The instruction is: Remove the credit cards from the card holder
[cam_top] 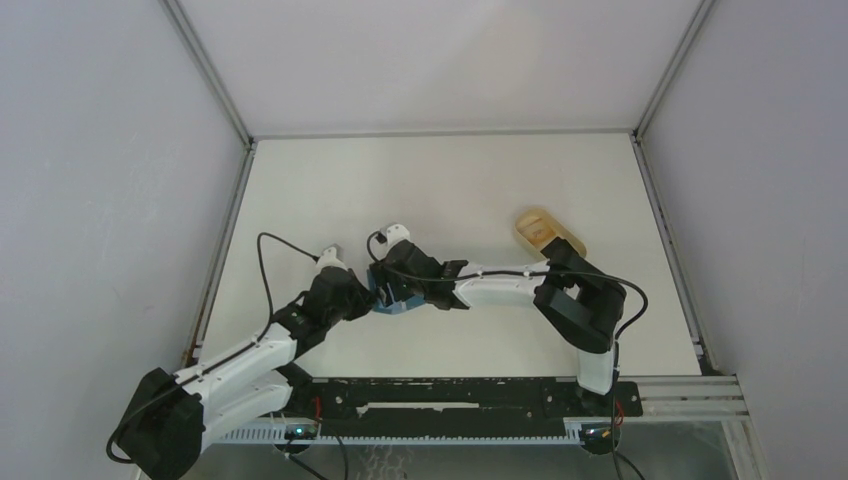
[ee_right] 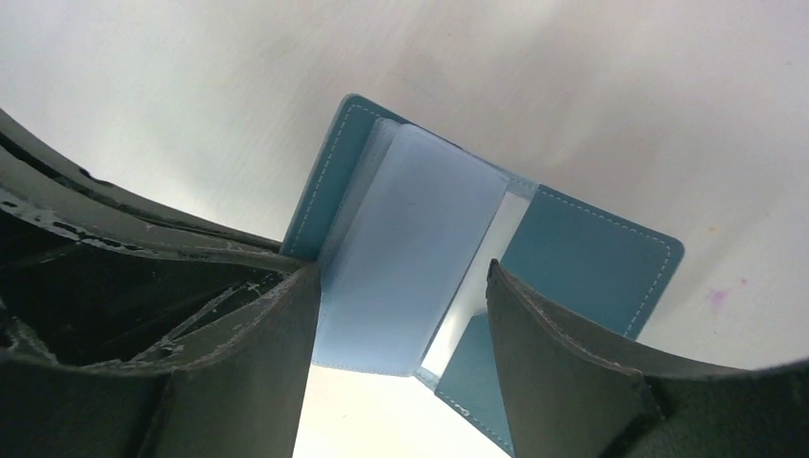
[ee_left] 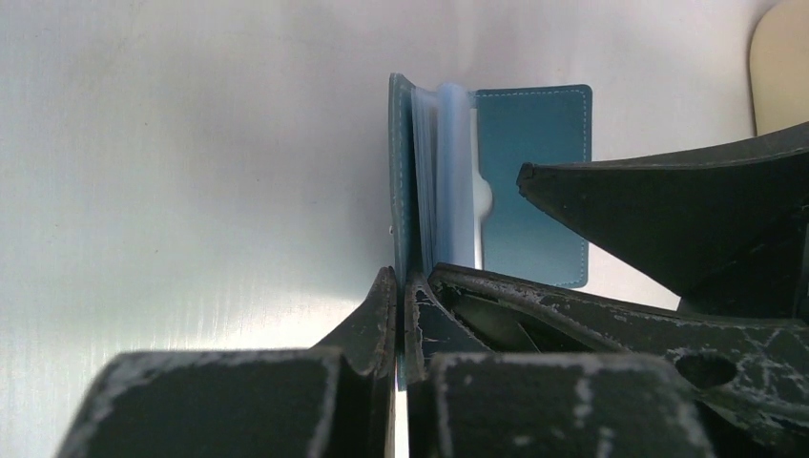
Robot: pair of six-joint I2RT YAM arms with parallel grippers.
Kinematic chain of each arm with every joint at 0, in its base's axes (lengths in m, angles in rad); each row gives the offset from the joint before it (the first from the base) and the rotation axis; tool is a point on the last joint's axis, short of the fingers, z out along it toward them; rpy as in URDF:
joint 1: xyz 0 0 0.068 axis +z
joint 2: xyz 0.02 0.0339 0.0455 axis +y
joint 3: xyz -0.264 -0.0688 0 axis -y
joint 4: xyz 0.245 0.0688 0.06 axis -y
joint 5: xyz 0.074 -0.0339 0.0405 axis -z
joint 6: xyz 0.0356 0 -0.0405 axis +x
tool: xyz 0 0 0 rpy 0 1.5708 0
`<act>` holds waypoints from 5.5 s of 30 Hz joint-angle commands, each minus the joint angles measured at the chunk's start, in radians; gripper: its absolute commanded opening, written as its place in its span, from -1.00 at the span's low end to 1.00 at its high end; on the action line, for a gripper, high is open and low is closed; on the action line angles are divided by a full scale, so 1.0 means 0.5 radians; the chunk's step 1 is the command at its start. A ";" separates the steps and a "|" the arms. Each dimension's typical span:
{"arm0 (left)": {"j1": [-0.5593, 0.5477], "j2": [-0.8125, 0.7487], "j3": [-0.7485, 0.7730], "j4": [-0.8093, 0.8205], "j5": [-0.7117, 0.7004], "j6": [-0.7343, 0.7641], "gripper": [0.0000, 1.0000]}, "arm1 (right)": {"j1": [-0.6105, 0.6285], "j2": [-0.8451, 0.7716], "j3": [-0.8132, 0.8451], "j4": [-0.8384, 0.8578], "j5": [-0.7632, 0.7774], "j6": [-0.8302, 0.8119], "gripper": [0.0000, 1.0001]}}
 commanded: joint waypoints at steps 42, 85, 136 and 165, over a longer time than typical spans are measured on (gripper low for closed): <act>-0.010 0.174 -0.134 0.336 -0.065 -0.030 -1.00 | -0.287 -0.842 -0.387 0.187 -0.466 -0.080 0.63; -0.011 0.924 -0.280 0.973 0.064 -0.132 -1.00 | -0.579 -0.242 -0.836 1.028 -0.759 0.457 0.55; -0.010 0.951 -0.228 0.958 0.103 -0.089 -1.00 | -0.699 0.177 -0.832 2.028 -1.417 1.187 0.33; -0.012 0.835 -0.212 0.896 0.122 -0.071 -1.00 | -0.642 0.254 -0.764 2.256 -1.511 1.318 0.37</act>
